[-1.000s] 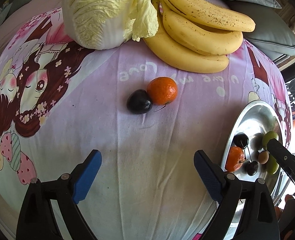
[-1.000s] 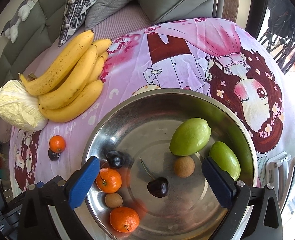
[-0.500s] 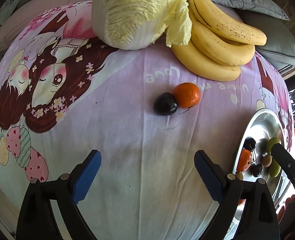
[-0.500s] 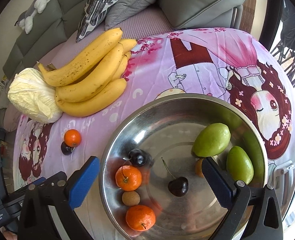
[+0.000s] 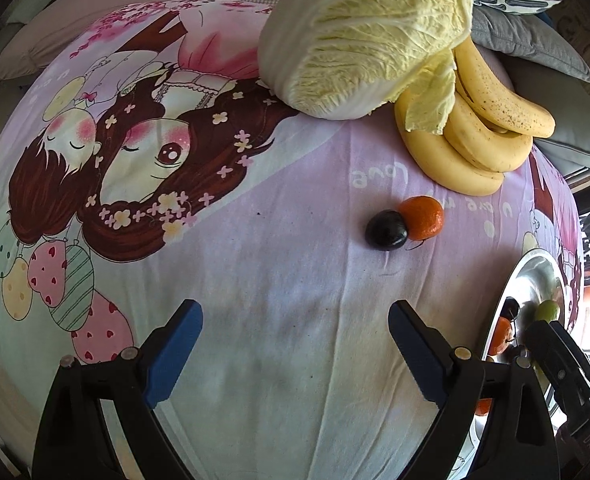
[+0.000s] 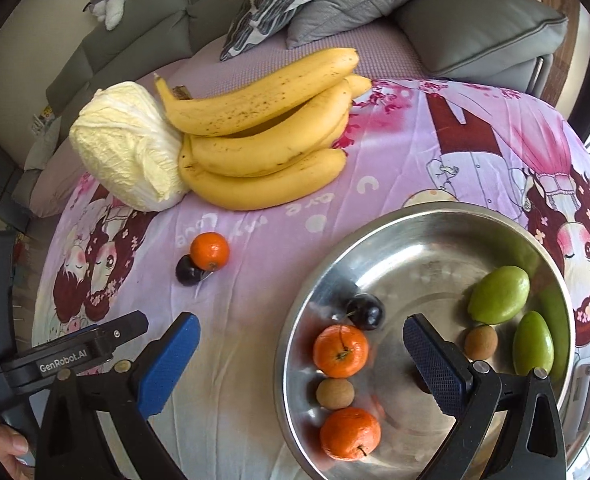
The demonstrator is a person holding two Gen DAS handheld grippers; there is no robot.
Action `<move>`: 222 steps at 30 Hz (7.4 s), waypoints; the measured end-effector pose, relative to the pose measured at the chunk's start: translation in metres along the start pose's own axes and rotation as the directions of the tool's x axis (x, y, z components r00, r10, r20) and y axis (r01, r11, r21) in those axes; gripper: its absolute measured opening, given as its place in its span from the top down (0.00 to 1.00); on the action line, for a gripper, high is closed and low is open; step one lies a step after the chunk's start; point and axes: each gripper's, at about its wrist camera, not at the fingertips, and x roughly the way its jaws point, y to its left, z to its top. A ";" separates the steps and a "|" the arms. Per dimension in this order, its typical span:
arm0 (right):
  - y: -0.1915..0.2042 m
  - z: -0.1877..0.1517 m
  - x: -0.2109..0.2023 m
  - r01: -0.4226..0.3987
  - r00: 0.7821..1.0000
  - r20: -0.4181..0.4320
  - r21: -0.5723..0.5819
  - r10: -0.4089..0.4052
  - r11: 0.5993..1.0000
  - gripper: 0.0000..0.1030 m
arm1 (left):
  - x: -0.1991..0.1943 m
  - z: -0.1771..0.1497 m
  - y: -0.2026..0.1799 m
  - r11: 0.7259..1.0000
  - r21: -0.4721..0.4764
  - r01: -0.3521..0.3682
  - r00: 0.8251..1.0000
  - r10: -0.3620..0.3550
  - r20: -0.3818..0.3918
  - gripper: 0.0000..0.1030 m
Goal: Organize fruits
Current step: 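Withdraw both open tools from the bowl toward the last cherry and tangerine, then close the left tool on the last dark cherry while the right tool approaches the tangerine, then close the right tool on the tangerine while the left tool holds the cherry, then carry the cherry in the left tool and tangerine in the right tool over the bowl, then open the left tool to drop the cherry while the right tool releases the tangerine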
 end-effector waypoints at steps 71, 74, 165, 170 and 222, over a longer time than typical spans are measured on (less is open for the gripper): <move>0.031 0.062 0.070 -0.030 0.998 -0.049 0.050 0.033 0.998 0.00 | 0.085 0.088 0.022 0.958 0.020 0.285 0.958 -0.285 -0.021 0.47; 0.024 0.063 0.067 -0.028 0.998 -0.053 0.059 0.031 0.998 0.00 | 0.092 0.088 0.013 0.947 0.006 0.320 0.947 -0.320 -0.033 0.52; 0.123 0.011 0.100 0.143 0.988 -0.032 -0.195 -0.152 0.970 0.61 | 0.134 0.087 -0.025 0.910 -0.151 0.386 0.913 -0.400 -0.082 0.70; 0.120 0.003 0.076 0.148 0.988 -0.007 -0.182 -0.151 0.972 0.61 | 0.126 0.082 -0.035 0.906 -0.136 0.401 0.908 -0.413 -0.071 0.70; -0.020 -0.137 -0.038 0.233 0.973 -0.020 0.133 -0.232 0.963 0.36 | 0.070 -0.068 -0.115 0.945 0.309 0.105 0.993 -0.115 0.013 0.14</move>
